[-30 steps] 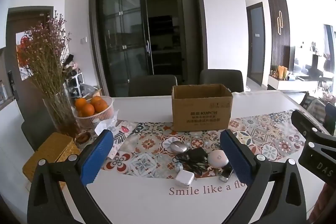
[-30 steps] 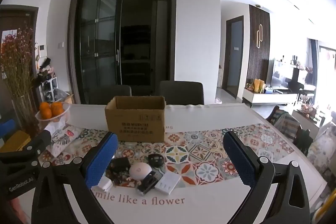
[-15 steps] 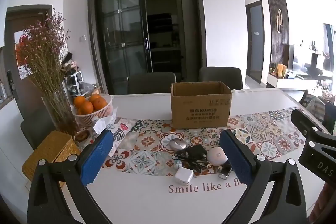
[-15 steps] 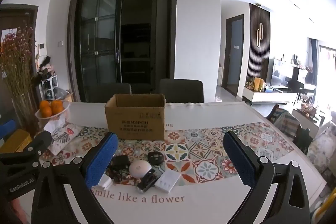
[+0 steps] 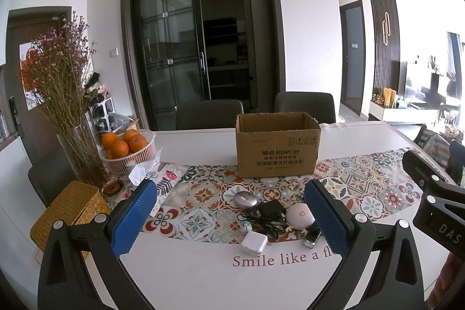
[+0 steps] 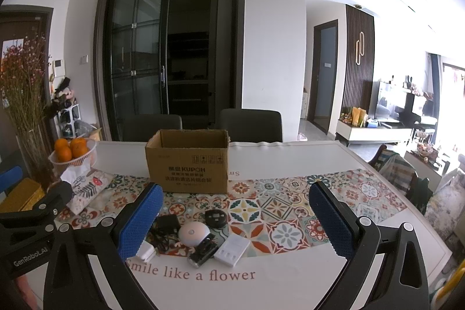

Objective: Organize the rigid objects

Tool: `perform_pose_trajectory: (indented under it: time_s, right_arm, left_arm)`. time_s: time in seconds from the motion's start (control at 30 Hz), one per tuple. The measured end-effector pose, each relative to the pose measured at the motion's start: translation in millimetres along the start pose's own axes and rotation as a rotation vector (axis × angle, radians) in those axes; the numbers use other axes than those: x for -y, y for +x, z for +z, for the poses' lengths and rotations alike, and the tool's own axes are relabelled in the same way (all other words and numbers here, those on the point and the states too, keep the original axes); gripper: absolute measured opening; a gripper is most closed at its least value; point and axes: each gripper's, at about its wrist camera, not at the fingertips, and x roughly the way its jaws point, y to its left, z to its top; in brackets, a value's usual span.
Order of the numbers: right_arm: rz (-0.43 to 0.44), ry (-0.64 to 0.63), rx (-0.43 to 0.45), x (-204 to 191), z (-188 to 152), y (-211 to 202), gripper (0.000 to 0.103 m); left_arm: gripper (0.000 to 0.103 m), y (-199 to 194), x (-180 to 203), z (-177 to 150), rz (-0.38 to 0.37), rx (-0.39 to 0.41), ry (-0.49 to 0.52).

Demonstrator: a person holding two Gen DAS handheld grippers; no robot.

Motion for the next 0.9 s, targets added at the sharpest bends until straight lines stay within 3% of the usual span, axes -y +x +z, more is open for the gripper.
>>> perform_pose_trajectory:
  time_s: [0.9]
  right_arm:
    - [0.001,-0.001,-0.004,0.1,-0.1,1.3,0.102]
  left_arm:
    - [0.103,2.9,1.7,-2.1,-0.001,0.000,0.002]
